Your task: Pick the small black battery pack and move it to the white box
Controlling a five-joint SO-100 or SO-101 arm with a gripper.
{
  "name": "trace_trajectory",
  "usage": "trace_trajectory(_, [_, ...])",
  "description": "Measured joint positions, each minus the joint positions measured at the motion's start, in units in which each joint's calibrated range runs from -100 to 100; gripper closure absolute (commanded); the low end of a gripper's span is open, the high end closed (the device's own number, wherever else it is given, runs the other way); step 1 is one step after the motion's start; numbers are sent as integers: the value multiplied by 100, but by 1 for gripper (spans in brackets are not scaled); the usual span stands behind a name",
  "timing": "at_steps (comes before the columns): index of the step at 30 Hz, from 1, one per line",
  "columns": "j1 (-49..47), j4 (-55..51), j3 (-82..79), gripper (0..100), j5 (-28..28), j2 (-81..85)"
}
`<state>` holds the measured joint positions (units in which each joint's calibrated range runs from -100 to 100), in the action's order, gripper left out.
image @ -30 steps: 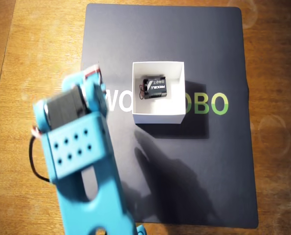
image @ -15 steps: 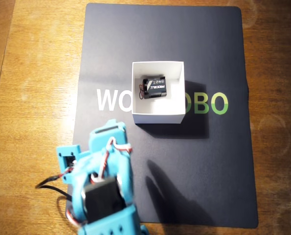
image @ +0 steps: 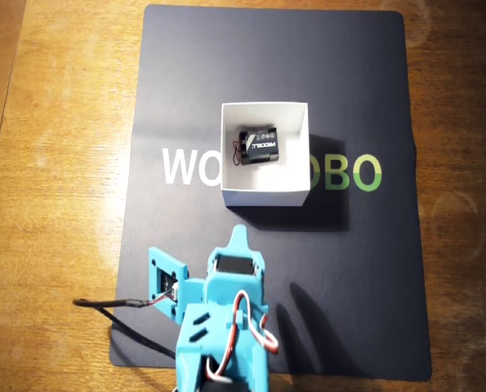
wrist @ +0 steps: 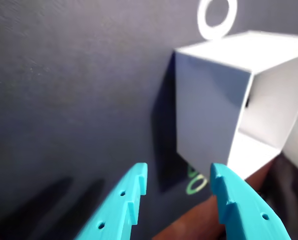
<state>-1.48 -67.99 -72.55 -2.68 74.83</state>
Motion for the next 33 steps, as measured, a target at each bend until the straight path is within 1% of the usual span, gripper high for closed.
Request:
trace_trajectory(4, [37,-297,-264,87,0,381])
trace_trajectory(5, [37,-340,-373,89,0,483])
trace_trajectory(8, [37,-375,-582,100,0,814])
trace_trajectory(10, [37,-401,-709,98,0,1076])
trace_trajectory(15, [37,-401,-1073,99,0,1542])
trace_trajectory(33, [37,-410,-1864,99,0,2229])
